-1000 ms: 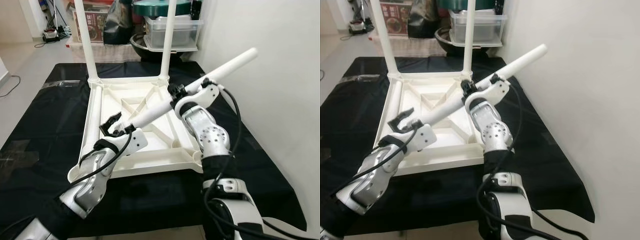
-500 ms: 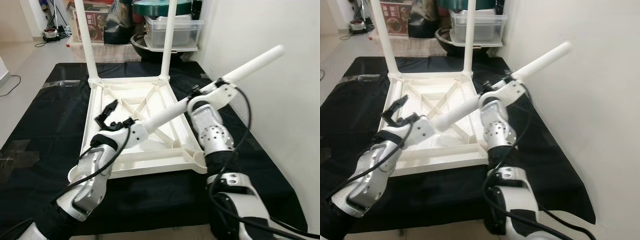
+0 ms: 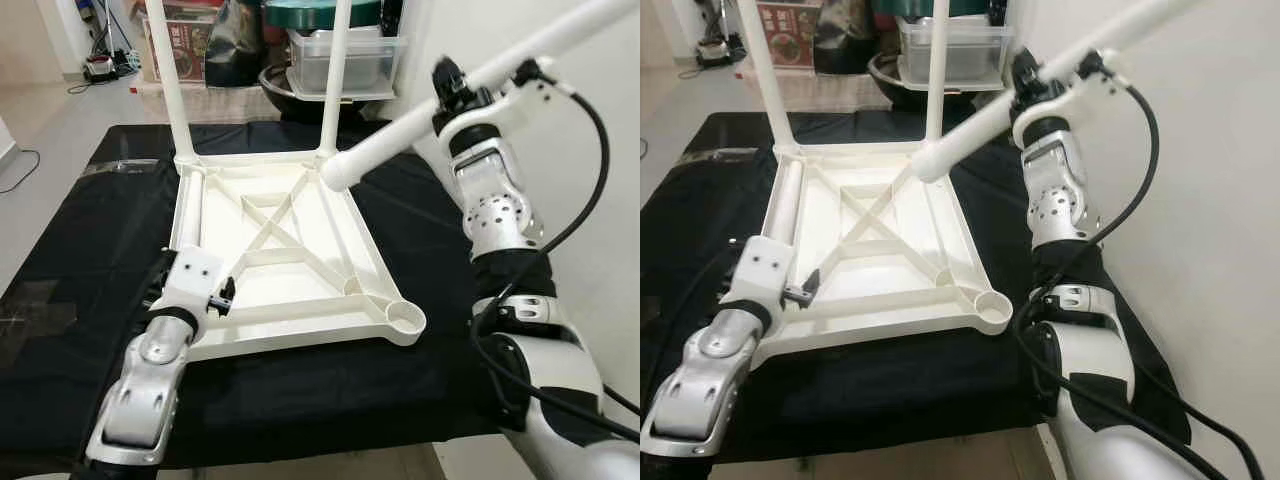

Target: Building children table

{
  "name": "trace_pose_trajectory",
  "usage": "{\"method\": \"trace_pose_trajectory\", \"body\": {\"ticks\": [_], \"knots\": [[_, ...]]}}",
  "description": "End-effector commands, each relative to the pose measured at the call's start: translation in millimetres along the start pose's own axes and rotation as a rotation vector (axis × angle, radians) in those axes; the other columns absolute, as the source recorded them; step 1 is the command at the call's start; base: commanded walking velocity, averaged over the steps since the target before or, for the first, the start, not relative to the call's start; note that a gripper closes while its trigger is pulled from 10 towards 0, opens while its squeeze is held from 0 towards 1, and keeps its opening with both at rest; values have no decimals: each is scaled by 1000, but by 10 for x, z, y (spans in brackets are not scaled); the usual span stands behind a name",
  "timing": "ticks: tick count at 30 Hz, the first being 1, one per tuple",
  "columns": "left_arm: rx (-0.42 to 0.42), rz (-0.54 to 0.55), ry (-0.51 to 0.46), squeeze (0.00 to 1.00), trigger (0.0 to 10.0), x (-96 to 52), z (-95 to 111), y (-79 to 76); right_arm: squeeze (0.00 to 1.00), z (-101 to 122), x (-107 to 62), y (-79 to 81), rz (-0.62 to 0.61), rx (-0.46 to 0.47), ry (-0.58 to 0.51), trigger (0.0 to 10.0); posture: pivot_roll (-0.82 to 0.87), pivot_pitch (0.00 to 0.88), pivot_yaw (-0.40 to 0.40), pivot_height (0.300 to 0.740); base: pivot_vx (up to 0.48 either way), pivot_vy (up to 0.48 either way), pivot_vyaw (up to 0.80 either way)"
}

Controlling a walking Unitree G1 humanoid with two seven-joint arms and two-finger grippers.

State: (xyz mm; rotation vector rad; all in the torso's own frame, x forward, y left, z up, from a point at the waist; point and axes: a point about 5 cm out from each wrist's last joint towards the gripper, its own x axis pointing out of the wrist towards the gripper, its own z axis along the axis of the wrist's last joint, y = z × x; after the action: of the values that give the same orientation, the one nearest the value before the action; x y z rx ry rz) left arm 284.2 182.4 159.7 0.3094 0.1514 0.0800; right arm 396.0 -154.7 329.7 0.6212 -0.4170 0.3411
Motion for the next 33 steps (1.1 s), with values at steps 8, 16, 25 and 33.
{"method": "trace_pose_trajectory", "body": {"ticks": [8, 16, 25, 33], "knots": [[-111, -37, 50, 0, 10000, -63, -29, -38, 0, -193, -61, 48, 113, -59, 114, 0, 95, 0, -95, 740, 0, 0, 0], [-165, -74, 78, 0, 10000, -84, -49, -82, 0, -301, -99, -36, 101, -145, 190, 8941, 84, 0, -94, 740, 0, 0, 0], [-149, -89, -2, 0, 10000, -125, -110, -33, 0, -172, -294, -228, 202, -508, 263, 10000, 44, 0, -93, 740, 0, 0, 0], [-130, -54, 15, 0, 10000, -107, -243, 11, 0, -133, -514, -239, 248, -613, 289, 10000, 21, 0, -86, 740, 0, 0, 0]]}}
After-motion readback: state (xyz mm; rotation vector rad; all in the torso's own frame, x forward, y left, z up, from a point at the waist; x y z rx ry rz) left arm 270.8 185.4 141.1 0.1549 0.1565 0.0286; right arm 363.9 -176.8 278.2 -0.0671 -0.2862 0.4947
